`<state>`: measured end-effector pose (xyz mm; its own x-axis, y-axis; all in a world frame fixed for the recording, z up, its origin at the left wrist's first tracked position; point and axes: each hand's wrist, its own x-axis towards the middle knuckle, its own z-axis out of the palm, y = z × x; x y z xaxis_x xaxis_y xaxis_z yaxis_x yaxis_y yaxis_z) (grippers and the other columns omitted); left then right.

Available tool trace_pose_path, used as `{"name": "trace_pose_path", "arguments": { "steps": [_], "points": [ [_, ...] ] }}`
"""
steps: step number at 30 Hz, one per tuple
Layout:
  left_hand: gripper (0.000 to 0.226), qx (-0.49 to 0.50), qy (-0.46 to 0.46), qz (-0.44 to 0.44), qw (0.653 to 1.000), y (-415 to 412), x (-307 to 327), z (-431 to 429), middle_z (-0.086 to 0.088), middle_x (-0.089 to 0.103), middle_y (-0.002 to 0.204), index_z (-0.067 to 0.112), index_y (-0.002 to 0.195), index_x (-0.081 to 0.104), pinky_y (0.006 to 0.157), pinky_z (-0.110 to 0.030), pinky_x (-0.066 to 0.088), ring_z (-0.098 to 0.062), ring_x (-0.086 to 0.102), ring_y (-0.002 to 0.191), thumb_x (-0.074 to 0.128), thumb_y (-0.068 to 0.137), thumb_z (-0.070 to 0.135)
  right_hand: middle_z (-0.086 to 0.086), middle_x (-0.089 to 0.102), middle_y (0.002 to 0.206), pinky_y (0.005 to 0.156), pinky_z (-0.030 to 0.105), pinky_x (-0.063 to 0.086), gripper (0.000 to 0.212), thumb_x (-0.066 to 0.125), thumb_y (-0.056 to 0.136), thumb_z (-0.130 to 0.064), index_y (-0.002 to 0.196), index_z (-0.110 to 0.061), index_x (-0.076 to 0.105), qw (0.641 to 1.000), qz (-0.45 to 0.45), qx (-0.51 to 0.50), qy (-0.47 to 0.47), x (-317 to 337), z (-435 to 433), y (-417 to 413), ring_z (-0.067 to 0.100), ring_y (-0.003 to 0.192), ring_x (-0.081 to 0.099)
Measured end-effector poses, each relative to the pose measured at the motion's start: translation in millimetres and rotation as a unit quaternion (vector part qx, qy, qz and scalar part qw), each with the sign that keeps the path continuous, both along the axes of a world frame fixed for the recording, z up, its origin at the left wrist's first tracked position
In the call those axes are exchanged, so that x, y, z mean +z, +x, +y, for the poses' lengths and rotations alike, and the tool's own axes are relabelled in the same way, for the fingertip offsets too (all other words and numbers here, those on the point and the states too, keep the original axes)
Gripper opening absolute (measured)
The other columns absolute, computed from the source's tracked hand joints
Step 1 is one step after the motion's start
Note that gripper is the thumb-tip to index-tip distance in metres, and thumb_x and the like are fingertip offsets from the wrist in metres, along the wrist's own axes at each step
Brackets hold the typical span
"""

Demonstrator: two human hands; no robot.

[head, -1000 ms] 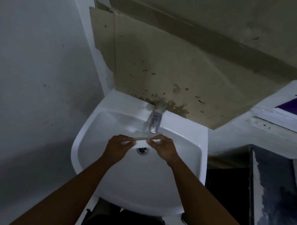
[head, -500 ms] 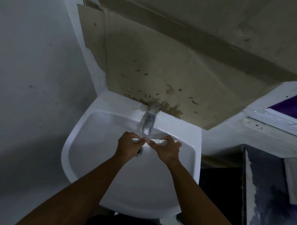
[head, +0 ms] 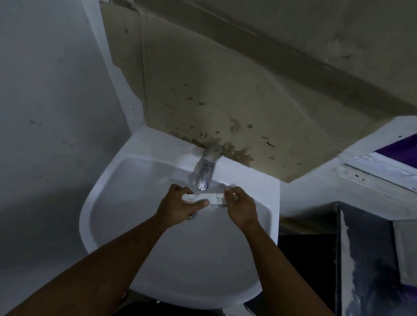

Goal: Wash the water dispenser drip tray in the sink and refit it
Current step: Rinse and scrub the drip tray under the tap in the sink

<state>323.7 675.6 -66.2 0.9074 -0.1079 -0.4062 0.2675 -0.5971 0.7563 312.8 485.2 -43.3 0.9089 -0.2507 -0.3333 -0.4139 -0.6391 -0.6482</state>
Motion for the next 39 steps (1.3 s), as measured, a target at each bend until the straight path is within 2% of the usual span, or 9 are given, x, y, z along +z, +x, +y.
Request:
{"name": "trace_pose_path", "arguments": {
  "steps": [5, 9, 15, 19, 22, 25, 32, 36, 39],
  "points": [
    [0.024, 0.004, -0.080, 0.005, 0.997, 5.3, -1.4, -1.9, -0.001, 0.053, 0.097, 0.018, 0.085, 0.066, 0.063, 0.000, 0.038, 0.013, 0.054, 0.076, 0.069, 0.082, 0.042, -0.001, 0.064, 0.090, 0.069, 0.025, 0.042, 0.025, 0.046, 0.098, -0.042, 0.094, -0.020, 0.058, 0.999, -0.022, -0.028, 0.020, 5.1, -10.8, 1.5, 0.015, 0.080, 0.059],
    [0.029, 0.006, -0.078, 0.037, 0.996, 6.8, -4.4, -6.4, -0.005, 0.042, 0.120, 0.013, 0.103, 0.057, 0.079, -0.015, 0.041, -0.010, 0.054, 0.096, 0.061, 0.089, 0.039, -0.002, 0.061, 0.089, 0.072, 0.026, 0.036, 0.023, 0.046, 0.098, -0.043, 0.094, -0.022, 0.054, 0.998, -0.005, -0.057, 0.023, 5.6, -14.8, -0.2, 0.017, 0.082, 0.056],
    [0.018, 0.111, -0.128, 0.052, 0.984, 8.1, -2.3, -10.7, -0.007, 0.064, 0.093, 0.010, 0.099, 0.063, 0.066, -0.024, 0.044, -0.018, 0.058, 0.078, 0.059, 0.091, 0.026, 0.000, 0.070, 0.096, 0.087, 0.031, 0.048, 0.055, 0.046, 0.087, -0.066, 0.098, -0.018, 0.070, 0.994, 0.054, -0.090, -0.036, 3.9, -26.3, -10.8, 0.022, 0.091, 0.064],
    [0.012, 0.146, -0.148, 0.056, 0.976, 8.5, -4.9, -7.6, -0.011, 0.067, 0.094, 0.017, 0.099, 0.063, 0.069, -0.026, 0.053, -0.023, 0.061, 0.074, 0.057, 0.092, 0.025, 0.006, 0.069, 0.055, 0.052, 0.024, 0.050, 0.074, 0.033, 0.088, -0.072, 0.063, -0.012, 0.068, 0.988, 0.116, -0.098, -0.035, 9.3, -29.2, -16.7, 0.014, 0.045, 0.065],
    [0.024, 0.190, -0.163, 0.091, 0.964, 10.2, -2.3, -11.3, -0.015, 0.067, 0.096, 0.011, 0.105, 0.065, 0.079, -0.047, 0.057, -0.030, 0.064, 0.081, 0.048, 0.096, 0.024, 0.009, 0.063, 0.047, 0.042, 0.023, 0.045, 0.072, 0.036, 0.090, -0.069, 0.062, -0.010, 0.066, 0.981, 0.131, -0.142, 0.015, 12.9, -28.9, -18.8, 0.018, 0.036, 0.059],
    [0.035, 0.189, -0.112, 0.112, 0.969, 14.8, -0.2, -10.7, -0.017, 0.068, 0.095, 0.004, 0.093, 0.068, 0.078, -0.042, 0.056, -0.033, 0.064, 0.087, 0.040, 0.095, 0.025, 0.010, 0.058, 0.053, 0.038, 0.019, 0.038, 0.059, 0.039, 0.091, -0.061, 0.073, -0.009, 0.061, 0.959, 0.186, -0.189, 0.102, 21.4, -31.8, -19.5, 0.019, 0.034, 0.052],
    [0.010, 0.235, -0.361, 0.293, 0.854, 13.7, 2.3, -15.4, -0.011, 0.063, 0.091, 0.007, 0.095, 0.062, 0.066, -0.032, 0.055, -0.022, 0.063, 0.079, 0.055, 0.090, 0.010, 0.007, 0.044, 0.051, 0.045, 0.021, 0.032, 0.034, 0.041, 0.092, -0.040, 0.085, -0.010, 0.056, 0.934, 0.160, -0.238, 0.214, 30.8, -40.6, -17.7, 0.018, 0.038, 0.038],
    [0.037, 0.220, -0.317, 0.270, 0.882, 7.2, -6.2, -12.2, -0.013, 0.067, 0.087, 0.003, 0.105, 0.062, 0.082, -0.041, 0.056, -0.024, 0.067, 0.070, 0.065, 0.086, 0.035, 0.002, 0.044, 0.045, 0.041, 0.023, 0.034, 0.057, 0.047, 0.087, -0.067, 0.081, -0.012, 0.059, 0.925, 0.132, -0.261, 0.242, 30.8, -45.7, -21.1, 0.014, 0.038, 0.041],
    [0.065, 0.184, -0.217, 0.295, 0.912, 3.6, -2.3, -0.5, -0.011, 0.074, 0.073, 0.008, 0.093, 0.067, 0.055, -0.030, 0.057, -0.025, 0.071, 0.064, 0.061, 0.072, 0.069, 0.003, 0.053, 0.049, 0.043, 0.024, 0.038, 0.071, 0.046, 0.079, -0.078, 0.079, -0.009, 0.065, 0.939, 0.163, -0.192, 0.233, 30.1, -44.1, -23.7, 0.015, 0.039, 0.046]
  ]
}}
